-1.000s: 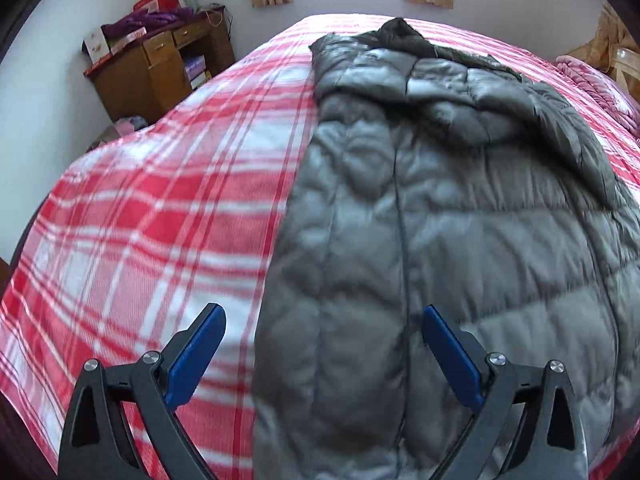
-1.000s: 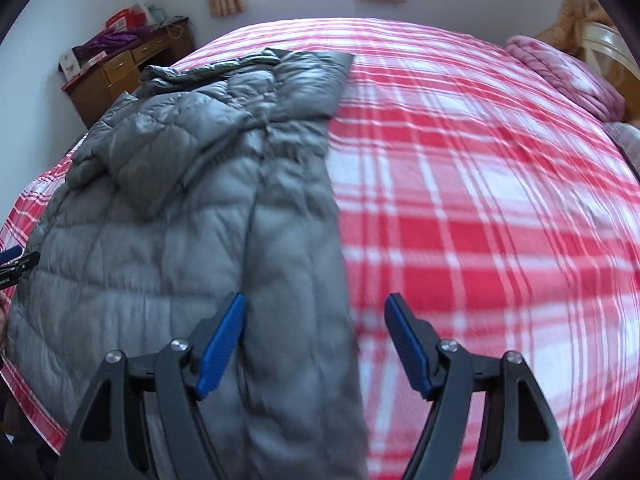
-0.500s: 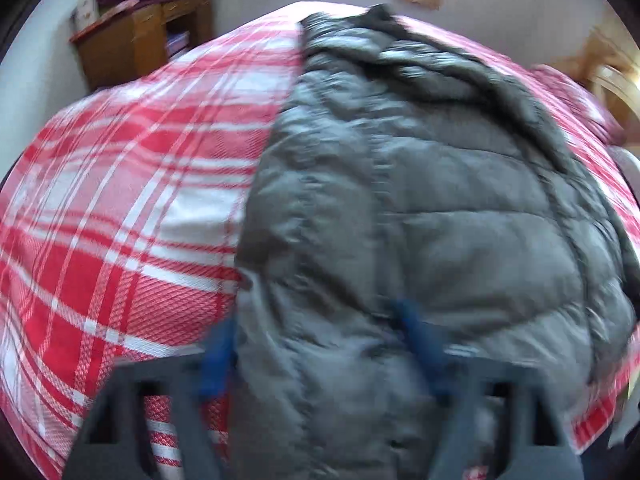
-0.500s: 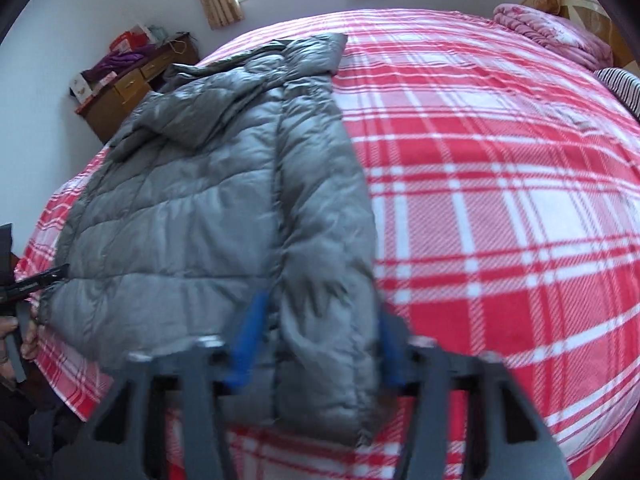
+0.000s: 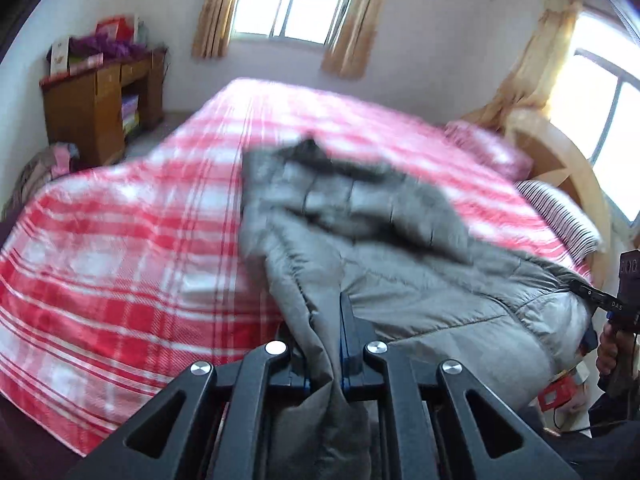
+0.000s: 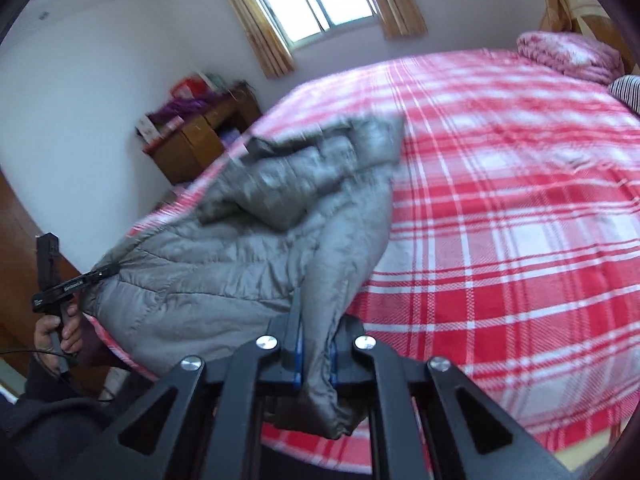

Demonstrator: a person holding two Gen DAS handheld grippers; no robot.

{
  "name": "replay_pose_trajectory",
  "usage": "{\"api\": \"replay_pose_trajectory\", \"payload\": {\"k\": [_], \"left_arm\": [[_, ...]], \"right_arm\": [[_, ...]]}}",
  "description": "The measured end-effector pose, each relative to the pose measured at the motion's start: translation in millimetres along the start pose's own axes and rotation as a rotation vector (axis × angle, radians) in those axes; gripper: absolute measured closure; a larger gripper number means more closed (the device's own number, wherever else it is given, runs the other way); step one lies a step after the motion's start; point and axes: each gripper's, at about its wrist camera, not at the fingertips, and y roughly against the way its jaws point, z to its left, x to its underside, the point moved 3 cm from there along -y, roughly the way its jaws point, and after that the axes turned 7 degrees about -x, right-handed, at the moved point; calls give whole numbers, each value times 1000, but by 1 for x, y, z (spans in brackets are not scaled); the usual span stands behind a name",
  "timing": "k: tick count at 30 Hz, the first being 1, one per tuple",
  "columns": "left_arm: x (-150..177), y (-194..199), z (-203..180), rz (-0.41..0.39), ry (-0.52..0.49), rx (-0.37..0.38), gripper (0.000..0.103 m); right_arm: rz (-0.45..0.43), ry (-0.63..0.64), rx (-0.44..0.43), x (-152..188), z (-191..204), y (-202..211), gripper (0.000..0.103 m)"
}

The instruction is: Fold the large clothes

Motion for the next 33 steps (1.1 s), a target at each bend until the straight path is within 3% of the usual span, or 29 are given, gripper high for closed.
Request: {"api": "replay_pose_trajectory", "payload": {"k": [3,6,11,16,20,22,23,25,27,29,31,32,33], "left_arm": [[-22,9,-2,-71,-33,-29,94],[-54,-31,-3,-135,-72,-119,94],[-108,-124,9,-167,-59,-232,94],[-148,-198,34,-98,22,-222,85],[-163,-213,46,-59,81,-244,82],[-172,-209,44,-95,86,-267,68],[-177,-207,42,-122,75,-313,59],[-189,-196,37,-249,36,-462,12],[-198,-188,31,-331,7,-505,8],[-207,-184,27,-352,-19,-536,7],[-207,-177,27,-381,-8,-592,7],[-203,-175,28,-383,6,-610,7],[-199,-173,29,-382,20,-627,7]], "right_arm": [[-83,42,-37,-13,22,31,93],[-178,98,-8,-43,32,31,93],[-307,178,160,-115,11,-51,93],[-314,93,204,-179,-34,-133,93],[-280,61,261,-198,-67,-166,93],[-270,53,282,-198,-78,-174,93],[-263,46,286,-195,-83,-177,93],[-259,32,288,-192,-93,-180,93],[-250,32,300,-196,-98,-188,90],[-245,30,307,-201,-100,-194,88],[-239,24,326,-209,-102,-201,76],[-238,21,322,-213,-101,-202,48],[-244,16,319,-216,-102,-202,11]]}}
